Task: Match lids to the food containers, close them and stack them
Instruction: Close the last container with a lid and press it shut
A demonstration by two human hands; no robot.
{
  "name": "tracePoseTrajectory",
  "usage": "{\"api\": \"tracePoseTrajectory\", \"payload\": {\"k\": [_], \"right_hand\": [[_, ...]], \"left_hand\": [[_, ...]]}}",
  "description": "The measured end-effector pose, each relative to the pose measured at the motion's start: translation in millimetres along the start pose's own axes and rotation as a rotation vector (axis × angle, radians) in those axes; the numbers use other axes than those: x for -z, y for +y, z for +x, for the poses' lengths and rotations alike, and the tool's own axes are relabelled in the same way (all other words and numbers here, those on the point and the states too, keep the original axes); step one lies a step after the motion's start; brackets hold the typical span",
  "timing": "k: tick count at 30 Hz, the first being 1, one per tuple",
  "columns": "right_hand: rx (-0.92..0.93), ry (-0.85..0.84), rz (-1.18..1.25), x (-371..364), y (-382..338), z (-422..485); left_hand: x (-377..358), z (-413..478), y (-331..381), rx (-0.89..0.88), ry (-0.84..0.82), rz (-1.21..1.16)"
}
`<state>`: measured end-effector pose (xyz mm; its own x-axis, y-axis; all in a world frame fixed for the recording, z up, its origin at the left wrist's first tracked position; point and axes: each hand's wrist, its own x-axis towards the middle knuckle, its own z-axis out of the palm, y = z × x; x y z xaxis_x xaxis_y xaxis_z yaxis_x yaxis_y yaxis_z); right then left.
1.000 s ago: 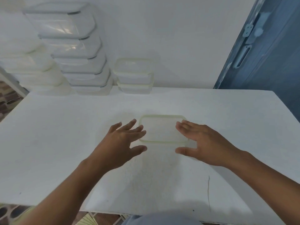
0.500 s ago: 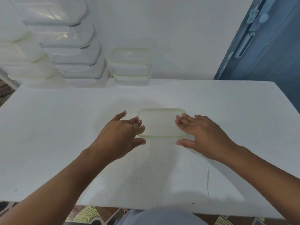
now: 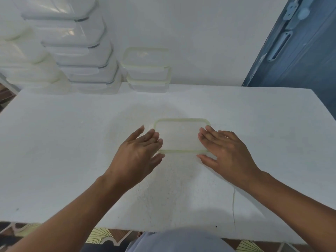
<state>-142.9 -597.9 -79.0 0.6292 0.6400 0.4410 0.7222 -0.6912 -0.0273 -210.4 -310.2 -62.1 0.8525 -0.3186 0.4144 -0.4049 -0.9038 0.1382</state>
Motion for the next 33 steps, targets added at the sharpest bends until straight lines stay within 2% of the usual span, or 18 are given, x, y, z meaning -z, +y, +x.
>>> {"api": "tracePoseTrajectory", "payload": {"k": [11,24,33], "right_hand": [[-0.021,-0.014,0.046,-3,0,-4],[0.081,-0.005,0.058,2,24,10],[0.093,-0.067,-0.004,-9,35,49]], "left_hand": [[-2,-7,4,0.102,0.014,-0.07],[27,-19,31,-0.028,-0.058,0.034],[28,-21,74,-0.115,-0.123,-0.011]]}}
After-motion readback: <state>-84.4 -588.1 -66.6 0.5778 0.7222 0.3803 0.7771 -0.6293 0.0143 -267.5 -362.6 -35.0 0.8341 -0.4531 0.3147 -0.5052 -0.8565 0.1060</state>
